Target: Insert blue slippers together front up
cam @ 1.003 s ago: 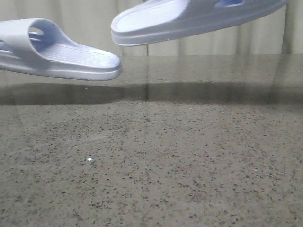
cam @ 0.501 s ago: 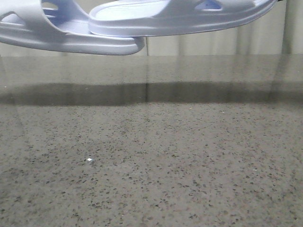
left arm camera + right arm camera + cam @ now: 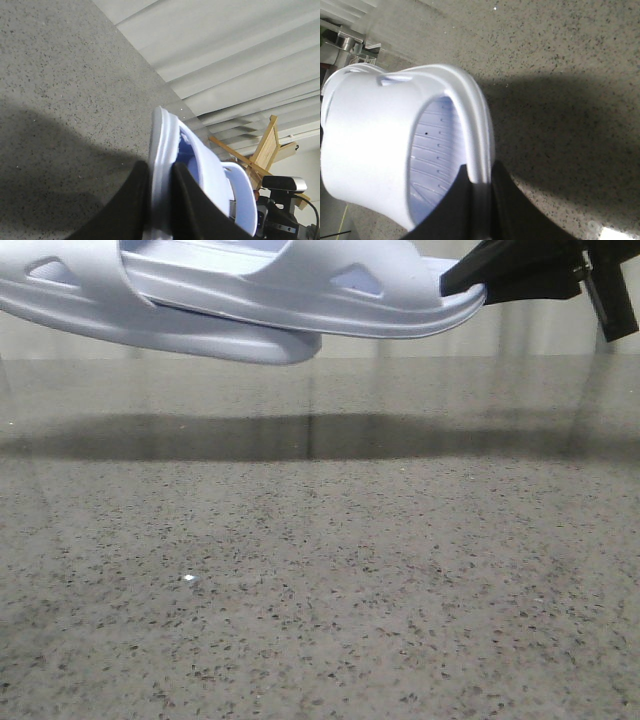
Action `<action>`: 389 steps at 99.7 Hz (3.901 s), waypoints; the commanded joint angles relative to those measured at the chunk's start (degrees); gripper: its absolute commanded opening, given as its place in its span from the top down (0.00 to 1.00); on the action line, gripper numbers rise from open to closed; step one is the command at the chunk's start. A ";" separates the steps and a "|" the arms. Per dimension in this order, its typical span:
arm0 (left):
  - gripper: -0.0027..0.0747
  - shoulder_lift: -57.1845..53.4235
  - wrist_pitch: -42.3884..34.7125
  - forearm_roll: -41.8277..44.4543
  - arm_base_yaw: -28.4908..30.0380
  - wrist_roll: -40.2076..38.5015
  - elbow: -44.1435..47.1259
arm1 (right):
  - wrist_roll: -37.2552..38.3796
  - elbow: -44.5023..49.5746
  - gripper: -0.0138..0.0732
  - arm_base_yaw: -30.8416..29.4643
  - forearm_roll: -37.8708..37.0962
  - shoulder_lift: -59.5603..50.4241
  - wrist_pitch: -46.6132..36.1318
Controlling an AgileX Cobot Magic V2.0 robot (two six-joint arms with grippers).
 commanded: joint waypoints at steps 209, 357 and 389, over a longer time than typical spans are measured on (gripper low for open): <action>0.59 6.50 -14.49 2.37 -16.02 16.04 -2.97 | -5.06 -9.75 0.67 -8.01 -1.63 5.66 21.74; 0.95 -36.48 -47.29 29.51 -29.93 15.91 1.84 | -5.05 22.54 0.93 20.24 -17.83 -42.01 -44.04; 0.95 -44.29 -47.08 -2.57 -30.57 37.08 18.73 | -4.94 41.06 0.93 20.24 -12.50 -60.91 -44.99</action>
